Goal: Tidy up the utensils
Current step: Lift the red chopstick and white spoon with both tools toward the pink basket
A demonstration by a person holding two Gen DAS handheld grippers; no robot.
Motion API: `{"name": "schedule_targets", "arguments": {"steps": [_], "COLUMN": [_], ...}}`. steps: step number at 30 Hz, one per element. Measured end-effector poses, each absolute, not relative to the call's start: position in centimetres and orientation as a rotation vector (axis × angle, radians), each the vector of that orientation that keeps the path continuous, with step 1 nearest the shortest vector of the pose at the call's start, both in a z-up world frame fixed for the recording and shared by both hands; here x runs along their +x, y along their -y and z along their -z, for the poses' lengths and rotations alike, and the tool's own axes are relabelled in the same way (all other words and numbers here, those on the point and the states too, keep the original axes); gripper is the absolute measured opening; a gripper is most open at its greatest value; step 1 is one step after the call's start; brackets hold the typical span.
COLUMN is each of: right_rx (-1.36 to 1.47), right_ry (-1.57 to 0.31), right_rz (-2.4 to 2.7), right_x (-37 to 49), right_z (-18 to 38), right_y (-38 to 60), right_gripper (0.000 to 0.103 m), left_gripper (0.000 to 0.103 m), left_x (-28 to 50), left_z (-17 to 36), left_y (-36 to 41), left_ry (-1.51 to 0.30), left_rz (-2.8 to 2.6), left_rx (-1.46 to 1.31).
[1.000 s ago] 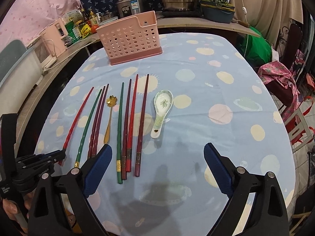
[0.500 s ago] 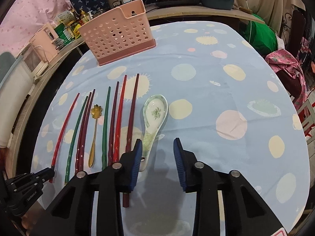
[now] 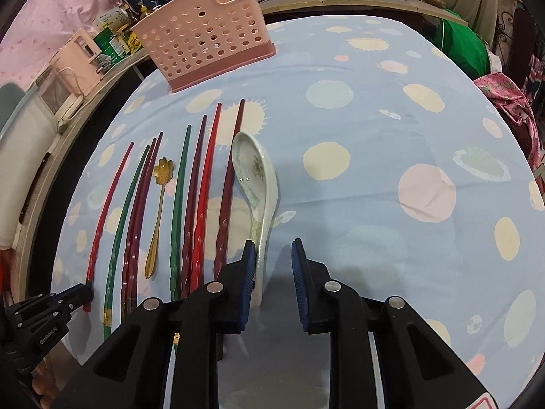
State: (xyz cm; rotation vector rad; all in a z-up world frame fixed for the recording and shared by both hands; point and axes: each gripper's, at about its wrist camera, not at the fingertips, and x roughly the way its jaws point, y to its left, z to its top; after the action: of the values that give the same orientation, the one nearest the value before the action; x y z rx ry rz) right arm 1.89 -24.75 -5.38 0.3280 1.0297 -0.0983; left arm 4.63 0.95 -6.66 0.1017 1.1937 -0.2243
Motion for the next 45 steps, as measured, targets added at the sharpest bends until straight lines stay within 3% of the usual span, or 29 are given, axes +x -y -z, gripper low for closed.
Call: {"name": "schedule_targets", "arguments": {"steps": [4, 8, 17, 33, 45], "right_rx": [0.271, 0.218, 0.253, 0.284, 0.334], "right_ry": [-1.018, -1.011, -0.979, -0.772, -0.610], "right_rz": [0.107, 0.126, 0.125, 0.113, 0.057], "right_x": [1.8, 1.6, 0.3, 0.5, 8.5], "right_z": [5.4, 5.5, 3.8, -5.7, -12.2], "right_y": [23.9, 23.5, 24.6, 26.7, 29.1], "right_gripper": [0.020, 0.010, 0.008, 0.006, 0.006], "left_gripper": [0.007, 0.007, 0.007, 0.007, 0.007], "left_x": [4.5, 4.4, 4.0, 6.3, 13.4], "left_z": [6.7, 6.8, 4.6, -6.9, -16.8], "left_y": [-1.0, -1.1, -1.3, -1.2, 1.1], "left_ry": [-1.190, -1.195, -1.147, -0.894, -0.661], "left_rz": [0.226, 0.228, 0.235, 0.283, 0.313], "left_rx": [0.099, 0.095, 0.076, -0.007, -0.044]}}
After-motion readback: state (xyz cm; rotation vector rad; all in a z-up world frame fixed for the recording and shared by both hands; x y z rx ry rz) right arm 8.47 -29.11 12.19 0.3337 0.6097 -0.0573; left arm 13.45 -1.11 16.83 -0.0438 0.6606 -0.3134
